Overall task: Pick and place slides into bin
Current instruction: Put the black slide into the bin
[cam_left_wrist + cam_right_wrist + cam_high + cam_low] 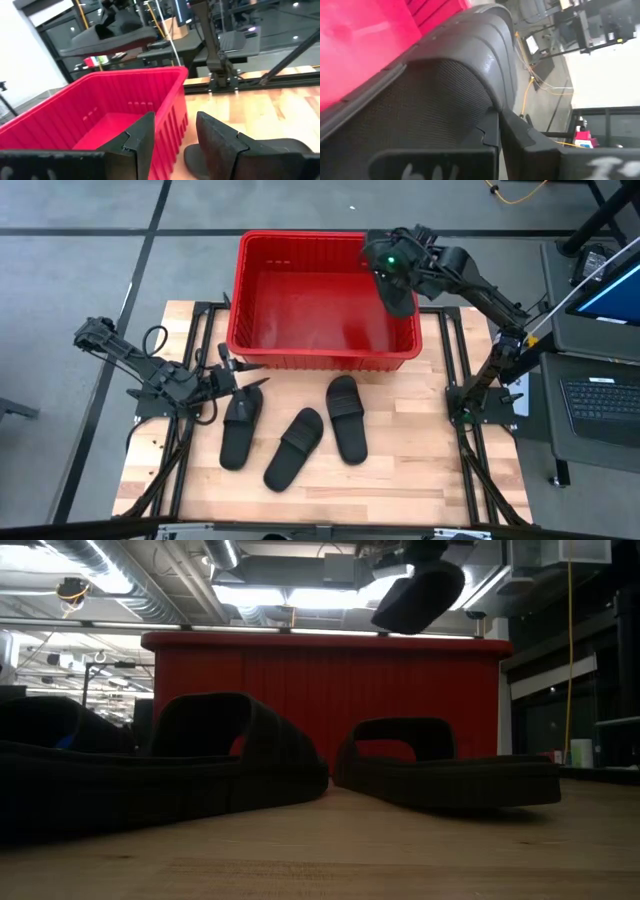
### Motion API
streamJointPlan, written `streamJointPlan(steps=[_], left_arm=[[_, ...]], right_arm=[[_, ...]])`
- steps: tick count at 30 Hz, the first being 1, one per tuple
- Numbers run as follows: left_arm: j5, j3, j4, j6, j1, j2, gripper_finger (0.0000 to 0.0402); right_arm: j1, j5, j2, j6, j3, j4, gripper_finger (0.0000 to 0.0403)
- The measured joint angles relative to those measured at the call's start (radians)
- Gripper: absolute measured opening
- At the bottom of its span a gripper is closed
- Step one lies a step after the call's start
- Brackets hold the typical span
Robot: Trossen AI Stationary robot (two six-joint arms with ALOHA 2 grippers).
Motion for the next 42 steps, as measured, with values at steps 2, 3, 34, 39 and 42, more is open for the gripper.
streamJointPlan(steps=[2, 3, 34, 39, 42], left_arm=[[-0.007, 0.0, 0.0, 0.0, 0.0, 0.0, 0.014], [-0.006, 0.0, 0.0, 0.0, 0.0, 0.0, 0.014], [-0.007, 0.0, 0.0, 0.0, 0.0, 0.0, 0.014], [-0.007, 0.0, -0.004, 0.0, 0.0, 0.0, 0.014], [-0.007, 0.0, -0.005, 0.0, 0.0, 0.0, 0.014]], right_arm=[[-0.007, -0.013, 0.0, 0.012, 0.003, -0.015, 0.0006], [-0.01, -0.016, 0.0, 0.023, 0.002, -0.015, 0.0006], [-0.03, 0.049, 0.001, 0.165, -0.563, 0.299, 0.0006], [-0.03, 0.05, 0.001, 0.18, -0.644, 0.37, 0.0006], [-0.03, 0.052, 0.001, 0.184, -0.695, 0.39, 0.0006]])
